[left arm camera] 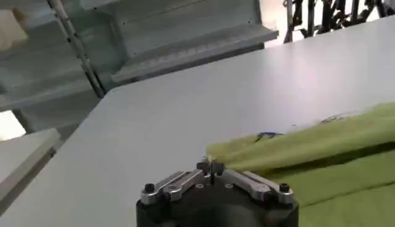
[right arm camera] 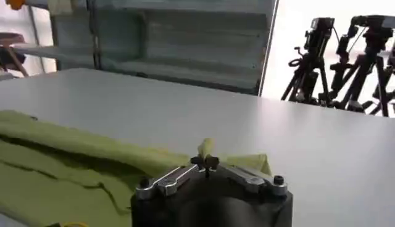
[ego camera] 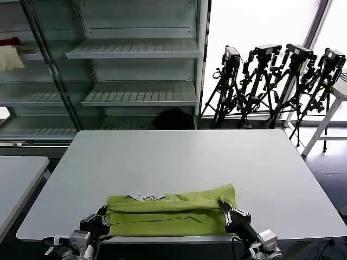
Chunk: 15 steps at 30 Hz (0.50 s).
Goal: Fold and organize the clothes.
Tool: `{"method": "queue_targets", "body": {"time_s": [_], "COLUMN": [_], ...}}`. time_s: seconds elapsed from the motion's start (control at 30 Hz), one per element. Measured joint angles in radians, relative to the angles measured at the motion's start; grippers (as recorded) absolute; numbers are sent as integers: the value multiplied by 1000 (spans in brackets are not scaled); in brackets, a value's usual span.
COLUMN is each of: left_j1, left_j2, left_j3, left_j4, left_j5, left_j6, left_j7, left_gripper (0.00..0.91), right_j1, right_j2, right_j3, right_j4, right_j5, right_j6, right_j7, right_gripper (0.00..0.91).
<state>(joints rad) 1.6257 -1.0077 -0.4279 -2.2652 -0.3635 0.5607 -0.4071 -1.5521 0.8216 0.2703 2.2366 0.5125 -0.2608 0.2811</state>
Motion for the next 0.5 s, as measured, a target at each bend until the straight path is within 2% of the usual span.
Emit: {"method": "queue_targets", "body": {"time_s": [0.17,0.2,0.23,0.27,0.33,0.37,0.4,0.43,0.5], "left_j1": [-2,-3,-4,-5,-6,-6,-6,-6,-3], "left_j2": [-2,-1,-1,-1,-1,-1,0,1,2], "left_j3": [6,7,7,7,7,7,7,6,2], "left_j4": [2,3,4,6,8,9,9,9,8], "left_j5": [9,10,11,12,15,17,20,22,27], "left_j6": [1,1,1,1,3,5,7,9,11], "left_j7": [0,0,0,0,0,0,0,-1,-6], "left_gripper": [0,0,0,0,30,484,766,907,907], "right_j1": [-5,-7,-7,-7,-5,-4,-4,-3,1], "right_j2": [25,30,34,39,51,56,61,67,80], "right_j3": [-15,-18,-20,-23,-30,-33,-36,-39,-49], "right_j4": [-8,-8,-8,-7,-4,-2,-1,1,9], "right_j5": [-2,-2,-3,-3,-3,-3,-3,-3,0], "right_j6": [4,4,4,4,1,0,-1,-3,-9], "right_j7": [62,74,87,103,136,155,172,190,229], "right_gripper": [0,60,272,907,907,907,907,907,907]}}
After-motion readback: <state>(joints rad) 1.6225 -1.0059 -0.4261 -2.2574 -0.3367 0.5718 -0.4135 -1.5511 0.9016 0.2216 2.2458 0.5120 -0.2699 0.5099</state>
